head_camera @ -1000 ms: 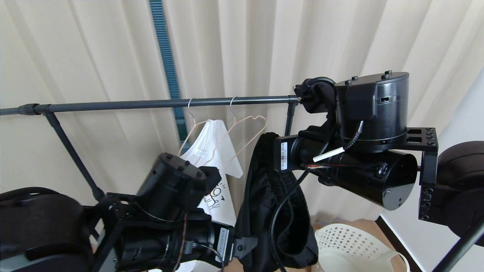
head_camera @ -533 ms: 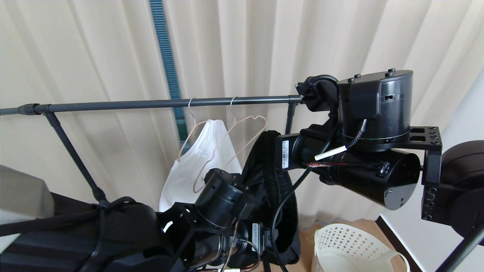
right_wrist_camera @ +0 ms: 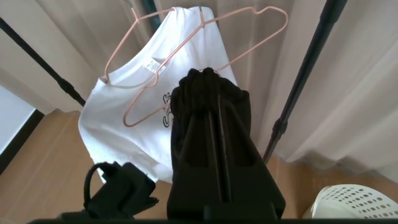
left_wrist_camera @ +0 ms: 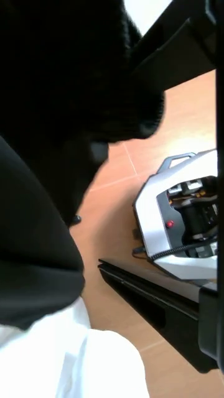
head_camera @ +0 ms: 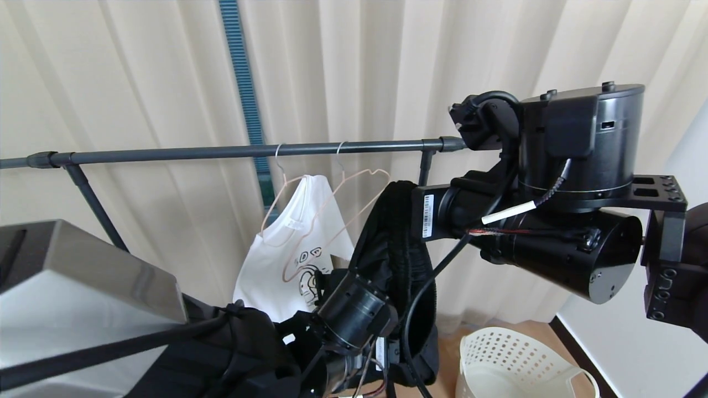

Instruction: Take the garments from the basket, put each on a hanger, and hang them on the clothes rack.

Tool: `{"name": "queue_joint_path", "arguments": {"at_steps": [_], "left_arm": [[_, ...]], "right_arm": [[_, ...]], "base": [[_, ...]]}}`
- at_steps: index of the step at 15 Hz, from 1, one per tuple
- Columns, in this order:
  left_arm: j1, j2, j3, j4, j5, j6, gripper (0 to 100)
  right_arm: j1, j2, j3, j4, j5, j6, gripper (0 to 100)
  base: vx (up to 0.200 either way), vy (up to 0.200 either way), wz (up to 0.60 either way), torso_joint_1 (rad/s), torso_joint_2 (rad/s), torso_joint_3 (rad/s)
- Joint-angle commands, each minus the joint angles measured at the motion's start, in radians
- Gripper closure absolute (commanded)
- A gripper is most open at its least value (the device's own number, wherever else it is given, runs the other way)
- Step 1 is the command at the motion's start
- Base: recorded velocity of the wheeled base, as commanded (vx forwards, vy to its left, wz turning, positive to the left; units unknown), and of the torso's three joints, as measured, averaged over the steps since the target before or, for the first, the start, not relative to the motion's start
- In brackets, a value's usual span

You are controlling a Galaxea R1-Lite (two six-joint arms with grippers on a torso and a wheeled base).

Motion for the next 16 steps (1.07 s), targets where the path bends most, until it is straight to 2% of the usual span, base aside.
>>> {"name": "queue_joint_path", "arguments": {"at_steps": [1,6,7,10,13,14,16], "left_arm": [[-0.029,0.031,0.019,0.002,0.003,0.002,0],[-0.061,0.023,0.084,-0.001,0.006,0.004,0],[-0.060,-0.015,0.098,0.000,0.021,0.004,100],[-0.060,-0.118,0.134,0.007,0.062,0.011,100],[-0.040,-0.268,0.193,0.007,0.087,0.056,100],[-0.009,-0.320,0.213,0.007,0.088,0.085,100],[0.024,-0.368,0.216,0.007,0.088,0.105,100]], "right_arm": [[-0.005,-0.025,-0.002,0.001,0.000,-0.002,100],[-0.082,-0.031,-0.013,0.001,-0.003,-0.005,100],[-0.105,-0.036,-0.014,0.001,-0.003,-0.006,100],[-0.121,-0.065,-0.011,0.007,-0.003,-0.026,100],[-0.144,-0.105,0.012,0.016,-0.004,-0.058,100],[-0.144,-0.131,0.045,0.010,-0.038,-0.107,100],[-0.137,-0.165,0.076,0.021,-0.106,-0.144,100]], "base": [[0.000,0.000,0.00,0.000,0.00,0.000],[0.000,0.000,0.00,0.000,0.00,0.000],[0.000,0.000,0.00,0.000,0.00,0.000],[0.000,0.000,0.00,0.000,0.00,0.000],[0.000,0.000,0.00,0.000,0.00,0.000],[0.000,0.000,0.00,0.000,0.00,0.000],[0.000,0.000,0.00,0.000,0.00,0.000]]}}
